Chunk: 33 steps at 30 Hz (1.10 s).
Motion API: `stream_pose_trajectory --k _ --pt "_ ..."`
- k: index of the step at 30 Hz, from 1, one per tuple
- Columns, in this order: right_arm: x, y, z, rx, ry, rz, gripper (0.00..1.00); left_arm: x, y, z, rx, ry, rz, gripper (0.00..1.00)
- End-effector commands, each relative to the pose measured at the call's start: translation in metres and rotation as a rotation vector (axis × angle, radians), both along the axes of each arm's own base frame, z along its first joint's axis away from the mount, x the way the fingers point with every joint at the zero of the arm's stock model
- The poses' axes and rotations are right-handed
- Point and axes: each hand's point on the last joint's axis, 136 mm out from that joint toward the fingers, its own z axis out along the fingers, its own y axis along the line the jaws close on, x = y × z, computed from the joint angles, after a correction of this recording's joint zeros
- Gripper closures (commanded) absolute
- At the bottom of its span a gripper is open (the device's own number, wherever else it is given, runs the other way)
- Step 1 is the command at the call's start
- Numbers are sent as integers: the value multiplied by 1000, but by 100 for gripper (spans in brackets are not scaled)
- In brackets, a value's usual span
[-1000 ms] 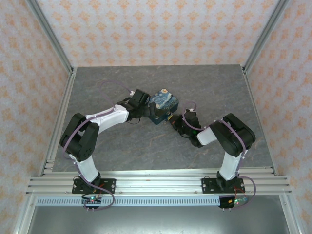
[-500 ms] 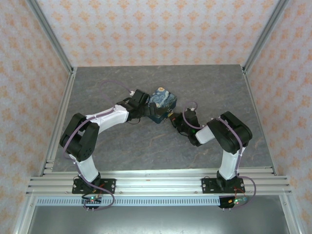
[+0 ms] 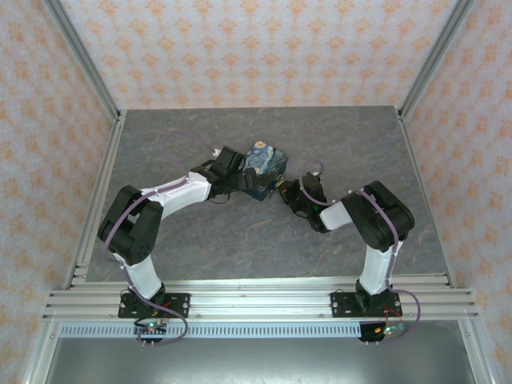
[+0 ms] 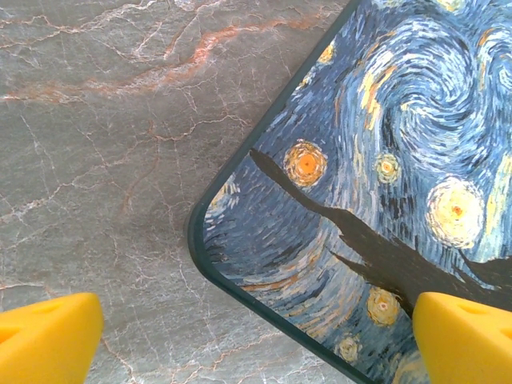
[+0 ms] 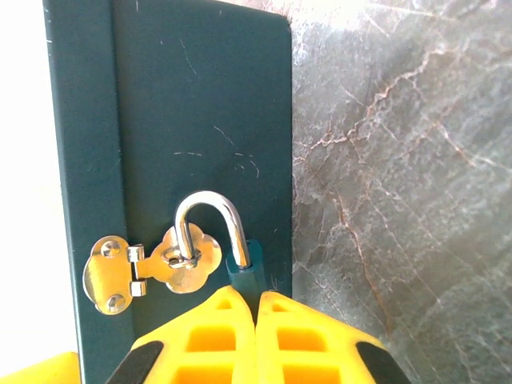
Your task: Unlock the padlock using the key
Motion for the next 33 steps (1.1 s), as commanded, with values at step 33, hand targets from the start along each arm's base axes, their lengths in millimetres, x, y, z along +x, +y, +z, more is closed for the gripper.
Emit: stream_pose_trajectory --k 33 --pt "38 -30 7 -316 53 74 100 -39 19 -47 122 177 -49 3"
